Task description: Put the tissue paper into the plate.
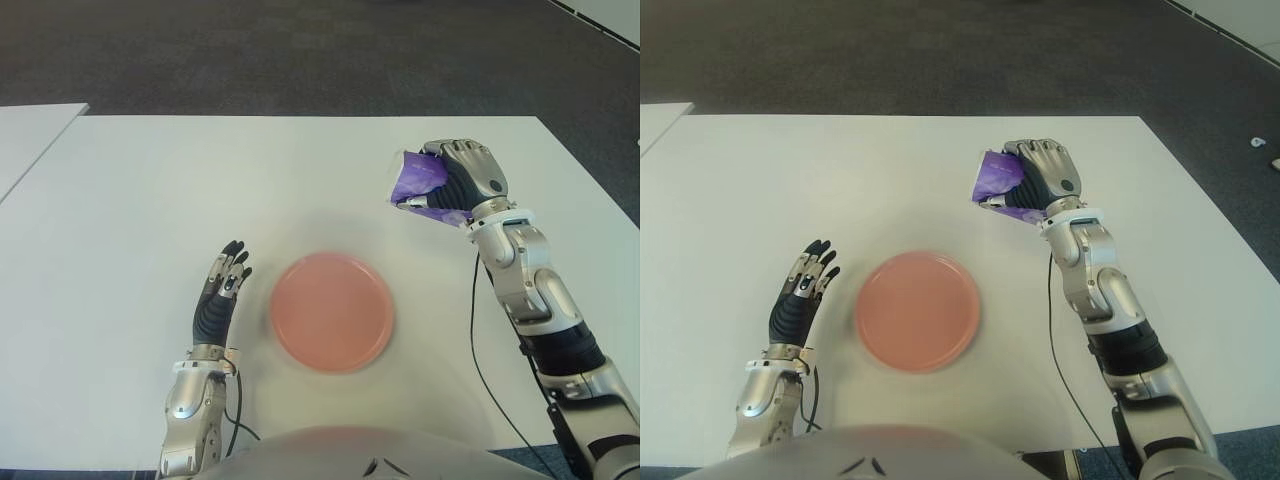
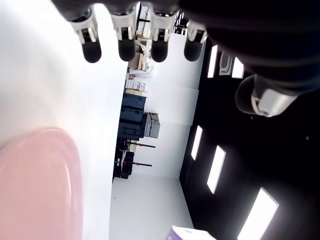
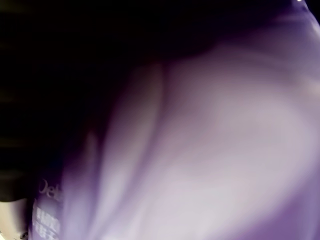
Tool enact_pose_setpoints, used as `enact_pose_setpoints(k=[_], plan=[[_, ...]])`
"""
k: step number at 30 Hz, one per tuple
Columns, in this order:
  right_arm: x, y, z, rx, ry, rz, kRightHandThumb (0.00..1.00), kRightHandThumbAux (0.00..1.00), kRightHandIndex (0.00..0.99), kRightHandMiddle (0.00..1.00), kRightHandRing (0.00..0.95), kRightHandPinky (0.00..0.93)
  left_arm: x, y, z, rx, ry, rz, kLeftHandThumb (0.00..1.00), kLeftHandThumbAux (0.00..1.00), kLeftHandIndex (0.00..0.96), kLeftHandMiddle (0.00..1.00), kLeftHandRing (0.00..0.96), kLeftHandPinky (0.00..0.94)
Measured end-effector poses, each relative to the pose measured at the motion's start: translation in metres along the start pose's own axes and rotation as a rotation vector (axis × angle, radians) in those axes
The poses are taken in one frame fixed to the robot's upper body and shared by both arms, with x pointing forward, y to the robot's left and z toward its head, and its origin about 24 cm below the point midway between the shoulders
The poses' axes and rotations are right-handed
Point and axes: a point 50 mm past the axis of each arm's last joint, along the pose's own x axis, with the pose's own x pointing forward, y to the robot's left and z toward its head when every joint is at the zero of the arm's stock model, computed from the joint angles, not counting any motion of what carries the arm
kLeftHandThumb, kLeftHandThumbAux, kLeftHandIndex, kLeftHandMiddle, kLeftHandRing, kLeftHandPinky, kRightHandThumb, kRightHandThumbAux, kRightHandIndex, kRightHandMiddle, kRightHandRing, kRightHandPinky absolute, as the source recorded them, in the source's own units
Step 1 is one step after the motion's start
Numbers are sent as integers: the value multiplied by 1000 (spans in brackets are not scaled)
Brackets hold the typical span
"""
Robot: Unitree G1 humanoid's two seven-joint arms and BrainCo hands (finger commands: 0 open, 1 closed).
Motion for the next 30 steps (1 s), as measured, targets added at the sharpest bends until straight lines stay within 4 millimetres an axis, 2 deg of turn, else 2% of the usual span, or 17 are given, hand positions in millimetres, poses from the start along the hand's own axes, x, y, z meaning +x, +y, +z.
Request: enact_pose_setpoints(k=[4,10,19,20,21,23,26,30], plan=[[-3,-4,11,25,-16,1,1000,663,396,504,528,459,0,0,0,-2,6,0,85,341,0,0,0,0],[-9,0,23,55,-18,28,1000,662,400,508,538,458,0,-1,1,-23,8,4,96,347,0,0,0,0],[-13,4,49,81,-135,89,1000,665,392,500,526,443,1,-2,2,-26,15,0,91,348,0,0,0,0],[-14,6,53,83,-156,98,984,662,392,499,523,573,1,-2,2,-26,13,-1,93,347,0,0,0,0],[-16,7,57,75,-177,100,974,660,391,499,522,657,1,-2,3,-26,12,-2,95,346,0,0,0,0],[-22,11,63,49,-223,94,965,658,391,500,522,719,2,-3,3,-29,7,-4,95,344,0,0,0,0],[-32,22,76,15,-300,77,958,656,391,501,524,756,1,-4,3,-32,7,-2,104,338,0,0,0,0],[-41,41,90,61,-367,121,956,655,393,503,525,780,1,-5,4,-36,4,-3,115,336,0,0,0,0]])
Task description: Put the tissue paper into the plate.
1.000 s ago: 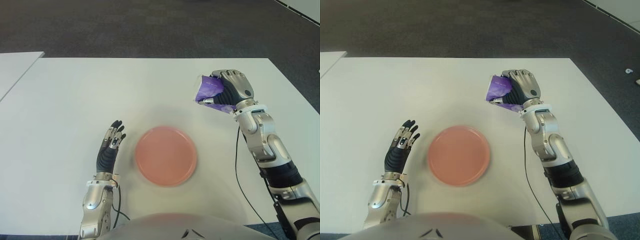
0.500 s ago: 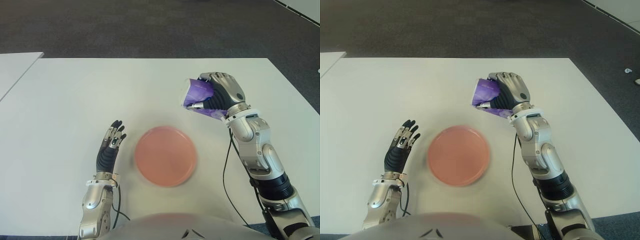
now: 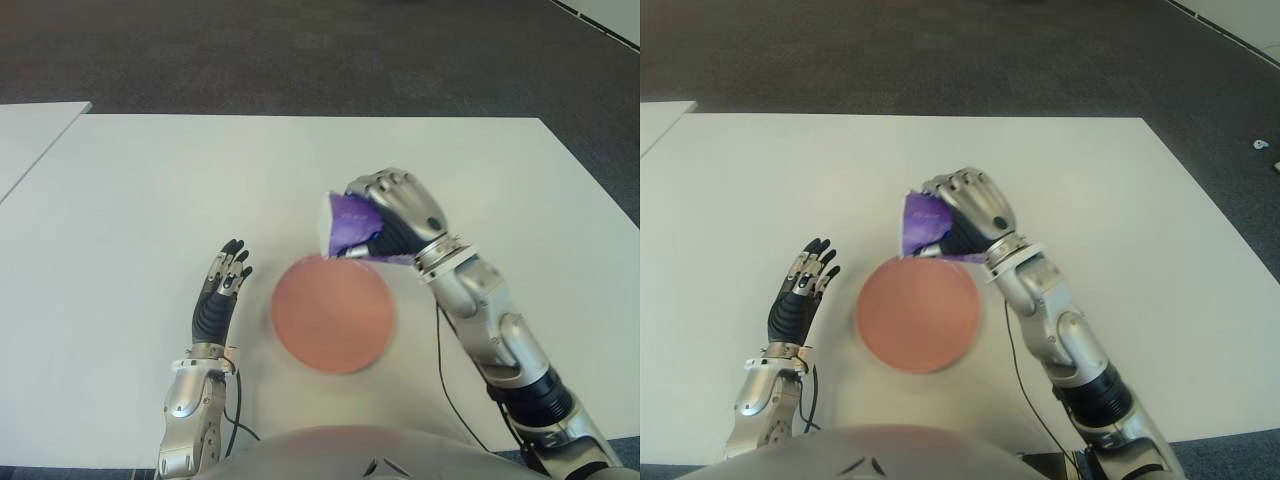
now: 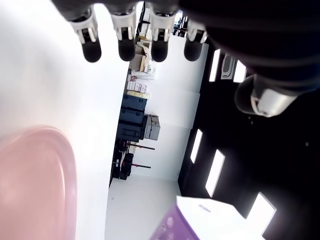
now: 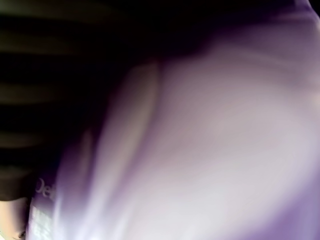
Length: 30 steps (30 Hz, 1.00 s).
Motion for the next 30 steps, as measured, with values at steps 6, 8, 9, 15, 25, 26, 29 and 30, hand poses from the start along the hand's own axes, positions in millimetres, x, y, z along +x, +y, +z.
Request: enact_pose_setpoints(k=[6,8,9,15,25,26,29,30], plan=[[2,17,11,19,-61,54,956,654,394,507,526,795,1,-4,1,15,-2,-18,97,343,0,0,0,0],[2,20,12,8,-66,73,956,654,394,509,527,793,1,-5,0,24,1,-24,90,344,0,0,0,0],[2,21,13,3,-67,84,956,654,394,509,527,793,1,-6,0,27,2,-26,88,344,0,0,0,0],[0,28,18,6,-80,131,957,654,399,508,517,710,1,-7,0,27,2,-31,73,353,0,0,0,0],[-20,42,21,184,-101,206,298,471,35,39,34,44,1,-8,0,25,-4,-33,37,374,0,0,0,0],[-22,42,19,183,-107,217,280,465,28,31,27,35,1,-8,0,24,-5,-33,36,374,0,0,0,0],[-26,39,12,169,-119,260,179,404,9,10,8,11,0,-8,0,23,-7,-31,29,378,0,0,0,0],[-26,38,9,159,-121,274,153,387,5,6,5,7,1,-8,0,23,-7,-31,28,378,0,0,0,0]])
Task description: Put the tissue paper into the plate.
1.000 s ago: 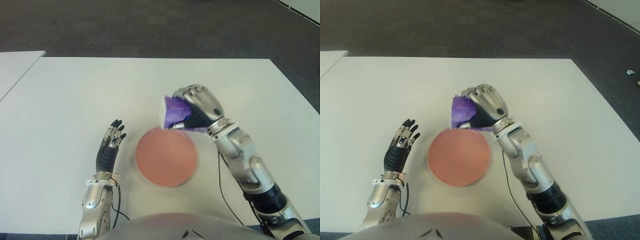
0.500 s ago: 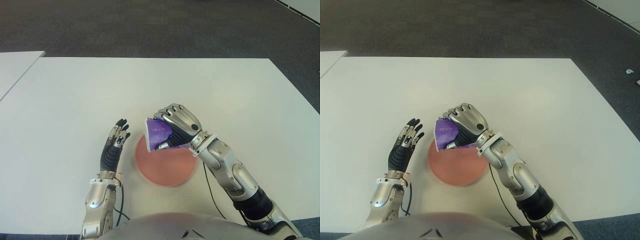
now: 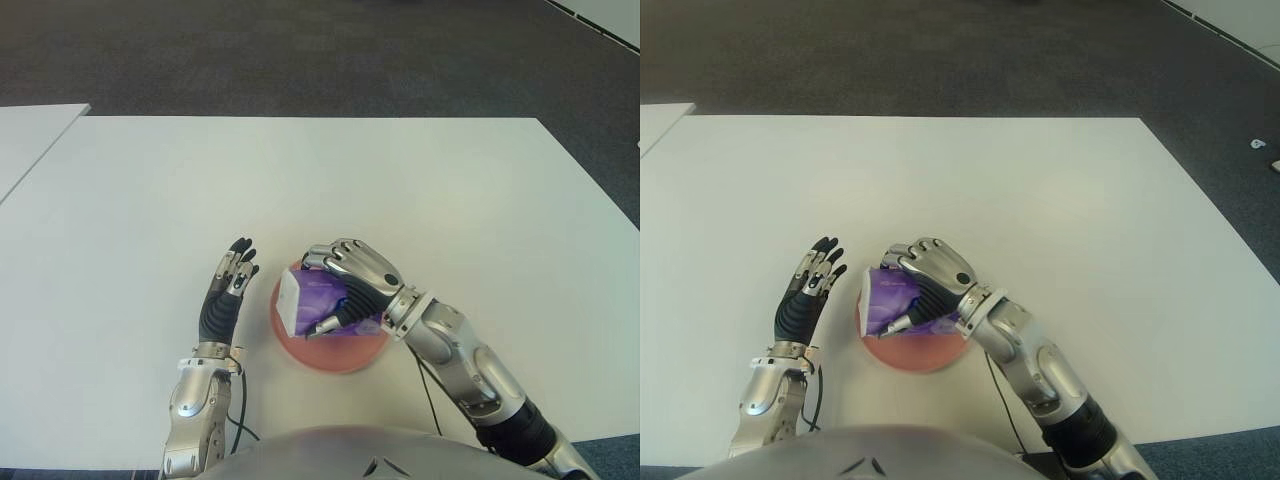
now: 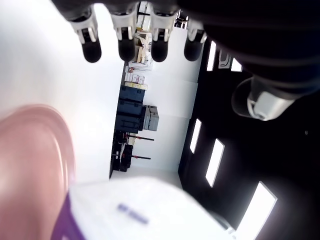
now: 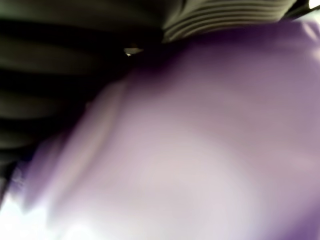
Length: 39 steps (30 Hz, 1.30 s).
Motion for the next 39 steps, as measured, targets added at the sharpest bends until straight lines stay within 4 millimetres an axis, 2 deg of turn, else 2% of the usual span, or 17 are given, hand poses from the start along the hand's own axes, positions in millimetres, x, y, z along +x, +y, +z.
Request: enact_pose_setpoints(k=[4,12,39], plan=[[-2,-3,-6,-38,-7,29,103,354,1,1,1,1,1,0,0,-1,-5,0,26,381,0,0,0,0],[2,-3,-7,-60,-43,40,77,339,0,0,0,0,2,0,0,-1,-9,0,23,381,0,0,0,0],[4,3,-13,-49,-55,38,108,324,0,0,0,0,3,1,-2,5,-19,1,21,377,0,0,0,0]])
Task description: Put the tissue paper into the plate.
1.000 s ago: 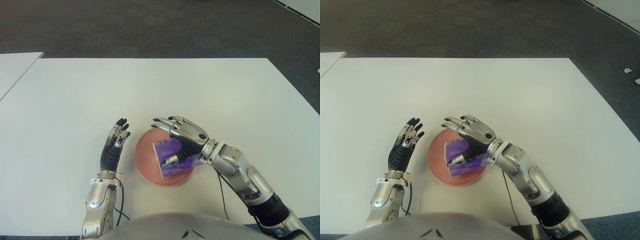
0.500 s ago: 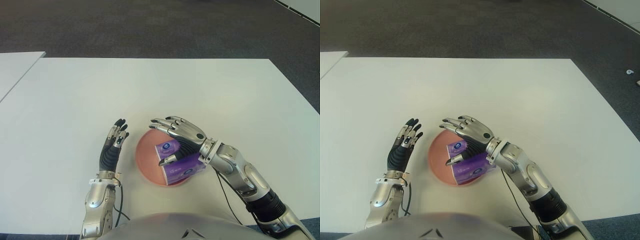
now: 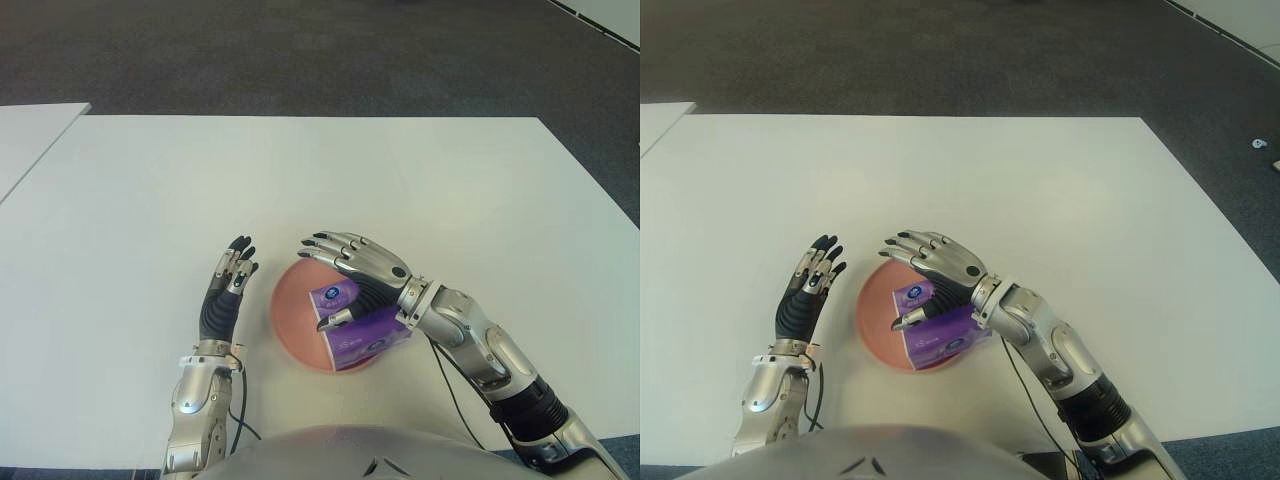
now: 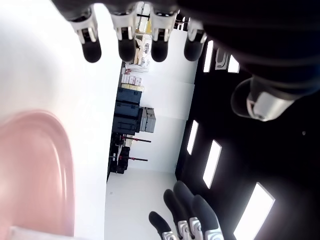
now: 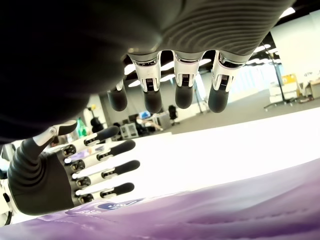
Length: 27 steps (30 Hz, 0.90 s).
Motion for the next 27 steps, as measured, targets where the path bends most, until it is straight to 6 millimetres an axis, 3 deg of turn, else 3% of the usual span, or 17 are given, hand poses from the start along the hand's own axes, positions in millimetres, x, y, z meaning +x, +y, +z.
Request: enact_pose_setpoints(k=[27], plan=[[-2,-5,-12,74,40,-34,106,333,0,0,0,0,2,-3,-2,10,-8,-4,32,364,0,0,0,0]])
